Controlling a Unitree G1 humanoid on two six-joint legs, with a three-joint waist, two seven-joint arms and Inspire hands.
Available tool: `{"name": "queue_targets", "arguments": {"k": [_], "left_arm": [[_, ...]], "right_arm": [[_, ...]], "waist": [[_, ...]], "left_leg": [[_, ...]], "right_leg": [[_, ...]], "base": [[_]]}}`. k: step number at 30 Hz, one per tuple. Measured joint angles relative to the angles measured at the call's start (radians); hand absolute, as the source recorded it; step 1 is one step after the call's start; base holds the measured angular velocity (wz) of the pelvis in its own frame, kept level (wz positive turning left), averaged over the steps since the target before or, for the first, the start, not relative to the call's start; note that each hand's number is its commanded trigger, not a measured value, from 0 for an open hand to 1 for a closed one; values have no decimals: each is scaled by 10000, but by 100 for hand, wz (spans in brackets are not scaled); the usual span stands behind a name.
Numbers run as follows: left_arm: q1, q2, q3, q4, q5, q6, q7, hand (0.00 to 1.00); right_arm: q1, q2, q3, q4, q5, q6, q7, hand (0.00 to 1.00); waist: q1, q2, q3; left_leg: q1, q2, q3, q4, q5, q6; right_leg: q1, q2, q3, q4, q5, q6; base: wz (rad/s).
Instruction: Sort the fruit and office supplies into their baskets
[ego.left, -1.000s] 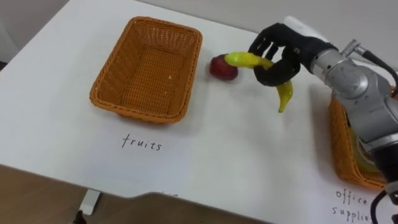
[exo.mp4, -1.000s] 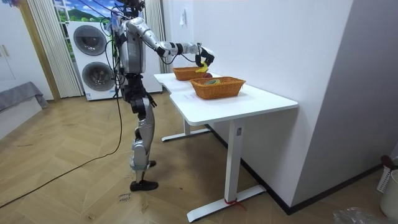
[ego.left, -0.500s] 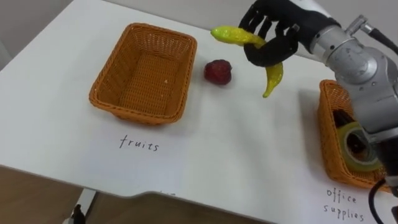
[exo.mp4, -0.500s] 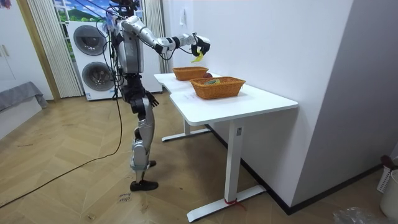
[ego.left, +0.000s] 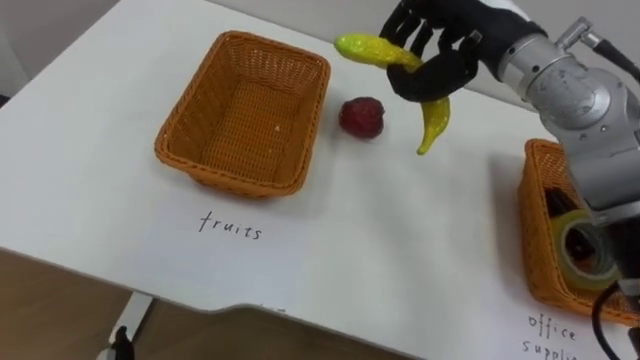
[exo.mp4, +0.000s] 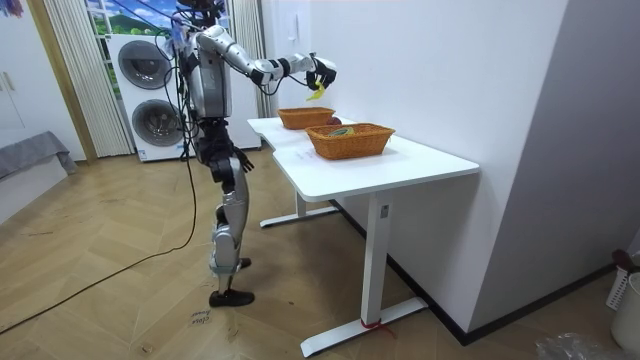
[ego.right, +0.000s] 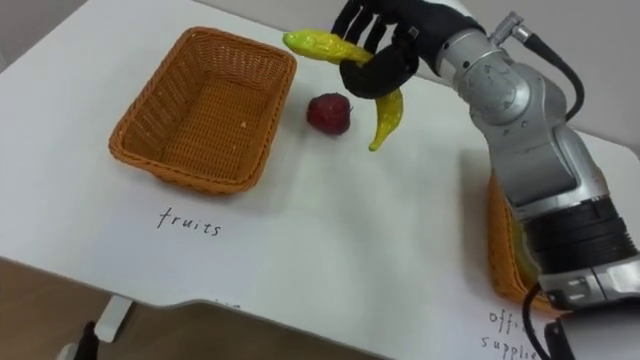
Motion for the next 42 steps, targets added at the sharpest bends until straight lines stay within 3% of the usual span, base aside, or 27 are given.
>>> {"name": "queue_targets", "arguments": {"k": [5,13,20,37,42], "left_arm": [[-2,4,-60,-158,-26,146,-24,0],[14,49,-84,-246,-20,186,-84,0],[51,100,-81,-274,74,192,-158,0],[19,137,-78,-351,289,366,-139,0],[11,148,-83,-358,1070,371,-3,0]], "right_arm": [[-1,108,284,-1,-115,103,145,100],[-2,210,338,14,11,88,132,100],[-2,356,688,15,-764,121,144,100],[-527,428,1639,-646,-2014,176,134,100],[-557,428,1977,-647,-2727,180,135,100]], "waist": [[238,-143,-24],[632,-161,0],[887,-304,143],[1451,-402,102],[1691,-428,82]], "left_leg": [[-20,-18,-153,6,1,1],[88,-16,-421,-14,1,0],[-43,-36,-558,6,1,-3],[-310,-109,-685,227,2,-9],[-329,-121,-737,208,2,-8]], "right_leg": [[42,-6,10,0,0,0],[263,27,-61,-14,-6,1],[225,35,-119,-15,-35,7],[135,-9,-525,-5,-34,7],[112,-12,-529,-5,-34,7]], "base": [[12],[12],[7],[2],[2]]}}
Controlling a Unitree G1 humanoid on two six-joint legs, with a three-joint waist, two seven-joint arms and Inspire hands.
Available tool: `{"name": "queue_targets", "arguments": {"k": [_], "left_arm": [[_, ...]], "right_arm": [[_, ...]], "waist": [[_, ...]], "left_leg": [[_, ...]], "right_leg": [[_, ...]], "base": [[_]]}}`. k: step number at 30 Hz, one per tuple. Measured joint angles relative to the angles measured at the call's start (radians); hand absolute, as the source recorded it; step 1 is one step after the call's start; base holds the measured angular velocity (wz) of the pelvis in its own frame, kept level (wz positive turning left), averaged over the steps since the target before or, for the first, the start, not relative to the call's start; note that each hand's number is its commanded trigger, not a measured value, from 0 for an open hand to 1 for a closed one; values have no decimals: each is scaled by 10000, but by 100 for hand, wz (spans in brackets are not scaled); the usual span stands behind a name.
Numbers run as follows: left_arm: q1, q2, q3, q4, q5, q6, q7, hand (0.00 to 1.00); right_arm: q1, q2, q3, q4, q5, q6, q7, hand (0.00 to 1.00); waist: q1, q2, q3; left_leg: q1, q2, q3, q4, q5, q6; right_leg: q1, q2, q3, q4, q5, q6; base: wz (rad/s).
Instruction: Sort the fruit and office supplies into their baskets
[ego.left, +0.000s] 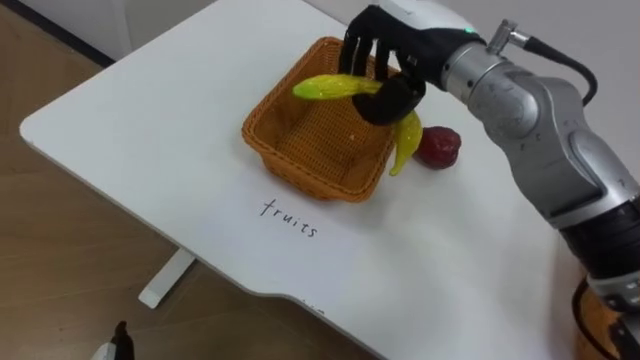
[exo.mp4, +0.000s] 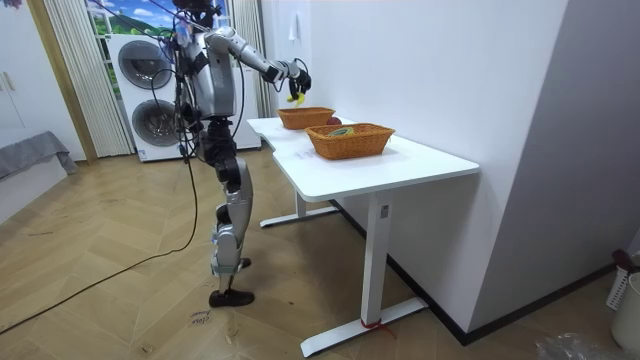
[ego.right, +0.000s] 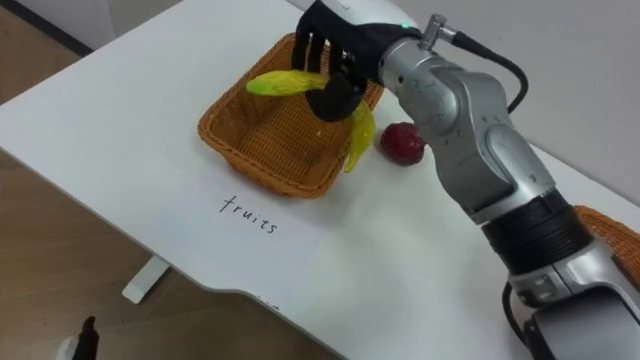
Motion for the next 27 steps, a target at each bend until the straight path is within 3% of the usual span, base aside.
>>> {"name": "queue_targets", "arguments": {"k": [6,10,11,14,27], "left_arm": [[47,31,-11,0,85,-3,111,0],[53,123,-10,0,85,-18,113,0],[52,134,-10,0,84,-18,113,0],[49,154,-17,-1,84,-28,112,0],[108,249,-47,-115,86,-32,114,0]], "right_arm": [[-25,-3,307,0,4,3,-13,100],[-30,-3,342,0,65,-84,-26,100],[-30,-3,353,0,97,-92,-38,69],[-34,-3,634,0,137,-115,-79,0],[-33,-2,680,0,52,-190,160,0]], "waist": [[19,-71,-36],[25,-247,-24],[27,-263,-18],[27,-299,0],[37,-240,48]], "left_leg": [[-23,-35,-76,21,5,5],[4,-47,-127,23,6,7],[6,-47,-127,23,6,7],[2,-47,-126,56,6,7],[-154,-52,-119,142,18,-5]], "right_leg": [[-1,-32,52,1,-5,3],[46,-59,63,0,-23,4],[47,-60,63,1,-23,4],[57,-83,61,2,-24,5],[-59,-30,25,3,-25,6]], "base": [[2],[2],[0],[0],[0]]}}
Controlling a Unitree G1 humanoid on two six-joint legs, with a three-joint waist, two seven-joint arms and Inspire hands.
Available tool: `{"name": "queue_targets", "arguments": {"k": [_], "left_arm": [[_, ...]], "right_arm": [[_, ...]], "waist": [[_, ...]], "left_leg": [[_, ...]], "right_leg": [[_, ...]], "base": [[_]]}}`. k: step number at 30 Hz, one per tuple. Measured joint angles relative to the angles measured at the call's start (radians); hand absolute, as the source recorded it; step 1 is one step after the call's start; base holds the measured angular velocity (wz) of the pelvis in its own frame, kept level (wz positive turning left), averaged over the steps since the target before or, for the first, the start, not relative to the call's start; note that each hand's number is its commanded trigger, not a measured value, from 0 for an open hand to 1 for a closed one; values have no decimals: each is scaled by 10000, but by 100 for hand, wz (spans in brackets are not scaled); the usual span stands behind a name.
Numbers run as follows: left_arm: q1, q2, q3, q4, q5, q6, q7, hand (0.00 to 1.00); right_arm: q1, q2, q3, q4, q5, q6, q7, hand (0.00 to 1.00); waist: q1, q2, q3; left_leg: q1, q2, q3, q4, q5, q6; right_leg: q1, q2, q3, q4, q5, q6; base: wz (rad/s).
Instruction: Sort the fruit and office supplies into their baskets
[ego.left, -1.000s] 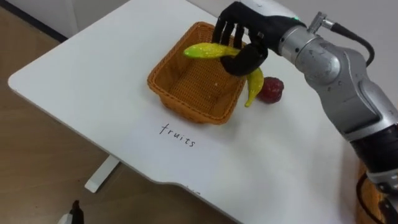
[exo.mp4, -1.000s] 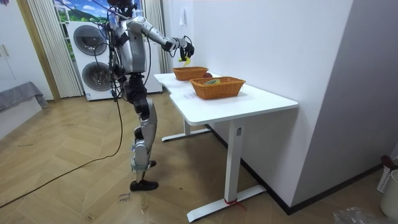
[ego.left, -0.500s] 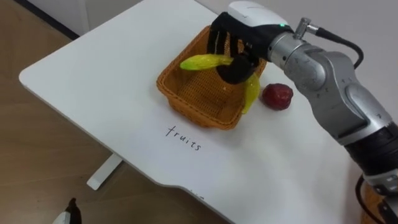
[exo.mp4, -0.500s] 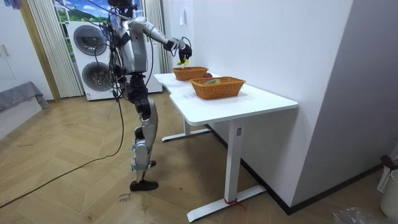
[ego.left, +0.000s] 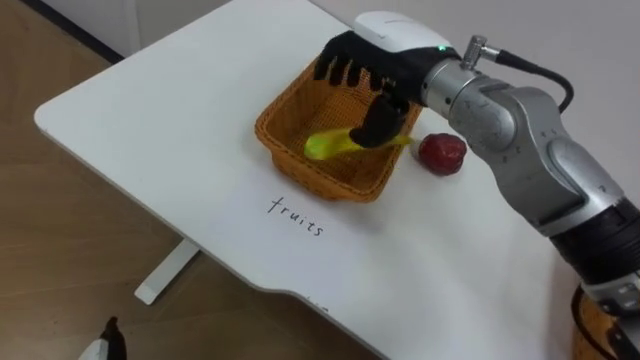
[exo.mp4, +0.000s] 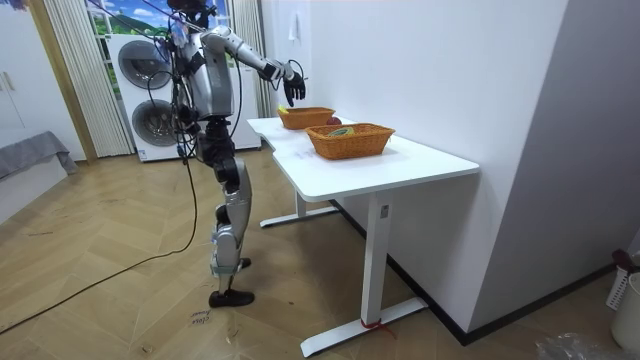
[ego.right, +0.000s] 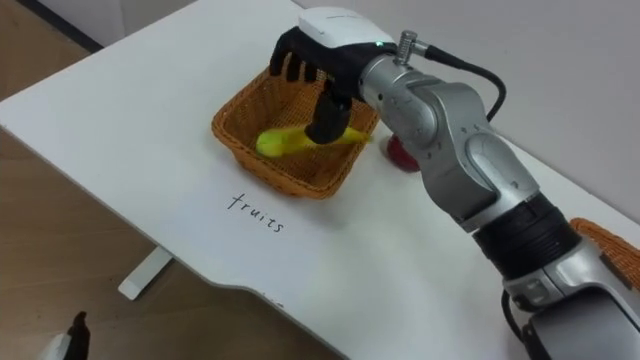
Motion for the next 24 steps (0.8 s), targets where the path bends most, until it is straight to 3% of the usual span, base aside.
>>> {"name": "queue_targets", "arguments": {"k": [24], "left_arm": [[202,66,-29,-651,-27,-46,303,0]], "right_arm": [[1,-13,-21,-22,190,-4,-15,0]], "waist": [[-158,-14,-11]], "left_leg": [[-1,1,47,-30,1,1]], "right_leg": [[-40,4,289,1,0,-1]], "base": [[0]]}}
